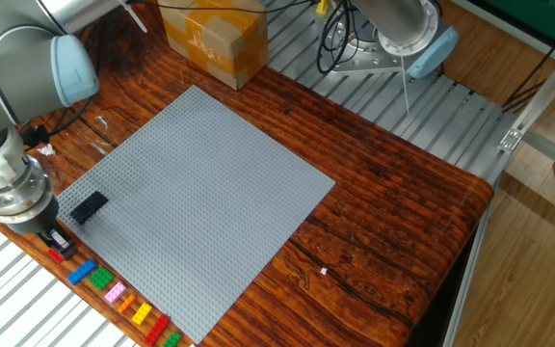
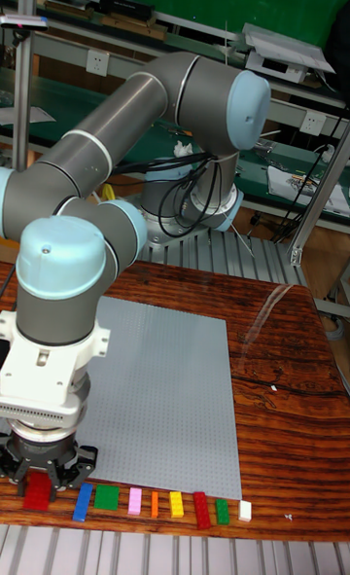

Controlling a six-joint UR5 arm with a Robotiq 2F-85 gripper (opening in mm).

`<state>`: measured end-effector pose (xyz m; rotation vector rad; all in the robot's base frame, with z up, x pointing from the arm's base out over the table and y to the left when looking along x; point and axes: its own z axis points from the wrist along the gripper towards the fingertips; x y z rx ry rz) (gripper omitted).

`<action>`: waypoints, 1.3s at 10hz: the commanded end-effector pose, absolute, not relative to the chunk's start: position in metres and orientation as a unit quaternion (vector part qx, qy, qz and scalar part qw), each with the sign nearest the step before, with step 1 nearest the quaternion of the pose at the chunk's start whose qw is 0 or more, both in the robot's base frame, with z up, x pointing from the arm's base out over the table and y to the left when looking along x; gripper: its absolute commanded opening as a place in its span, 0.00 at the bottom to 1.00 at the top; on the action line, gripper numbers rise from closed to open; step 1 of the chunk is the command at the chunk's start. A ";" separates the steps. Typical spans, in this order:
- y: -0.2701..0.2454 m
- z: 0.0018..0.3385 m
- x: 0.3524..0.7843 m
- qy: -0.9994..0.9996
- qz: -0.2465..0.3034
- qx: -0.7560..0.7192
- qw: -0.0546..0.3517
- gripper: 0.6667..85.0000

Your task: Build with small Lego blocks

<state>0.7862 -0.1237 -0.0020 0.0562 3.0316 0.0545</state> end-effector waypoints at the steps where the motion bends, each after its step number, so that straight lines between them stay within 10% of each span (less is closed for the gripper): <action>1: -0.126 -0.001 0.790 0.997 0.027 0.022 0.067 0.45; 4: -0.135 0.002 0.785 0.997 0.017 0.028 0.063 0.32; 6: -0.132 0.015 0.780 0.997 -0.004 0.065 0.048 0.00; 13: -0.120 0.023 0.781 0.994 -0.009 0.092 0.050 0.00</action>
